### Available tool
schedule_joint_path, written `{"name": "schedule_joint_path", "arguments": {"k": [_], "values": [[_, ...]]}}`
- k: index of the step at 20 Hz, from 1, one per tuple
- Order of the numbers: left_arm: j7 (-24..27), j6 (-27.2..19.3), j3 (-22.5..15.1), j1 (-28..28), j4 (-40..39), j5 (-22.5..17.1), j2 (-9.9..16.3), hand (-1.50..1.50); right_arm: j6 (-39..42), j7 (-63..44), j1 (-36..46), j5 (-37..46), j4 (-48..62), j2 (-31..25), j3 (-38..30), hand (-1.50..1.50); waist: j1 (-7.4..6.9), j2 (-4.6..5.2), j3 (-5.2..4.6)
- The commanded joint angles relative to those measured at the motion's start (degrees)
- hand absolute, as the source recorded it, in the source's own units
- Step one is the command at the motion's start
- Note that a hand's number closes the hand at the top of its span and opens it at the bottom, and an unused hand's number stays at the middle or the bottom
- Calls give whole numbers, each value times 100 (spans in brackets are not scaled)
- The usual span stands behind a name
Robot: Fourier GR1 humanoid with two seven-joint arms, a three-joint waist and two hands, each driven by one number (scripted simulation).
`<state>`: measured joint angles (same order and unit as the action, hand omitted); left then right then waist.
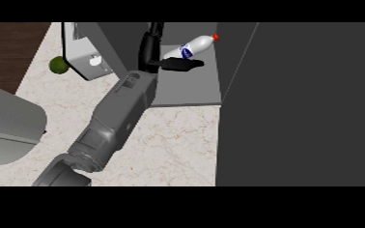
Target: Pick up the bottled water, place it into the cabinet and close the cabinet
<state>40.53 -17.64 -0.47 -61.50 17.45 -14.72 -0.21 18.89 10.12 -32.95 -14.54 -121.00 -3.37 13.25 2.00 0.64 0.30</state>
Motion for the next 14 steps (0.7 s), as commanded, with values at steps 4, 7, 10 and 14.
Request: {"name": "schedule_joint_path", "arguments": {"k": [4,7,10,14], "values": [[-105,407,34,659,730,-419,159,-150,-47,245,-165,139,220,79,7,-150,-376,-159,-27],[-79,620,-168,891,1041,-609,166,-150,-101,-57,-266,-29,-143,-35,-61,-150,-378,-153,-31],[-256,520,-535,1237,1420,-725,20,-150,-246,-29,-271,67,-209,112,38,-150,-468,-191,-31],[-572,716,-799,1823,2365,-986,148,-150,-200,-116,-395,67,-331,16,94,-150,-513,-201,-30]]}}
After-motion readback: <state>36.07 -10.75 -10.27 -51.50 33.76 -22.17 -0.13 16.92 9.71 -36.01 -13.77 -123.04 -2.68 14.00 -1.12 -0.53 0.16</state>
